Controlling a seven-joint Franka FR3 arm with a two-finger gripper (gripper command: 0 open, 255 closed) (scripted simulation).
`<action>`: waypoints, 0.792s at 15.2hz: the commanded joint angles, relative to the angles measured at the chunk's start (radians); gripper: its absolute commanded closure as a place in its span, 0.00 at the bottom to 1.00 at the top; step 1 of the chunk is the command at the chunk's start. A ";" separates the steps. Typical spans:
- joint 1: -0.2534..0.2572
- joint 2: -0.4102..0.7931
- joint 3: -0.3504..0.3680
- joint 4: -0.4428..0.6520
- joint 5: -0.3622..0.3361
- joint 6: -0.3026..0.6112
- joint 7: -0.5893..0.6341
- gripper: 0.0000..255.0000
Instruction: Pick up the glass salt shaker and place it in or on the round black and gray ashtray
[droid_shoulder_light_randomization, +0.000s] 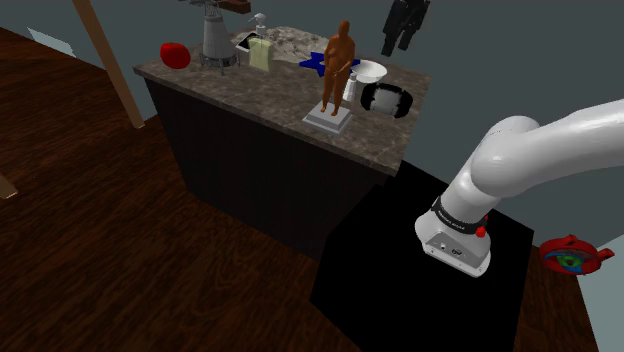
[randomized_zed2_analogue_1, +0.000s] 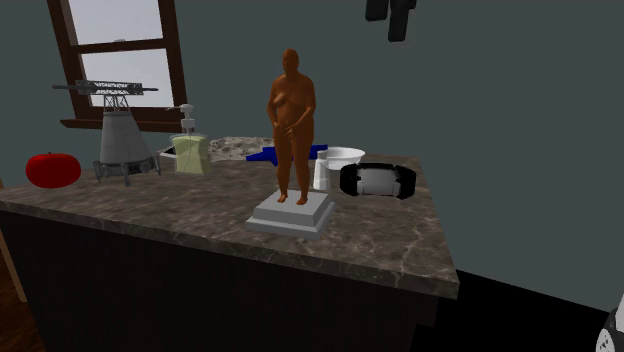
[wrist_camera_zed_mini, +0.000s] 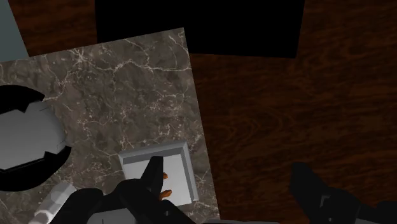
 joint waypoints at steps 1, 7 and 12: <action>0.000 0.000 0.000 0.000 0.000 0.000 0.000 0.00; -0.037 0.097 -0.063 -0.062 -0.050 0.189 -0.058 0.00; -0.065 0.209 -0.119 -0.078 -0.079 0.345 -0.103 0.00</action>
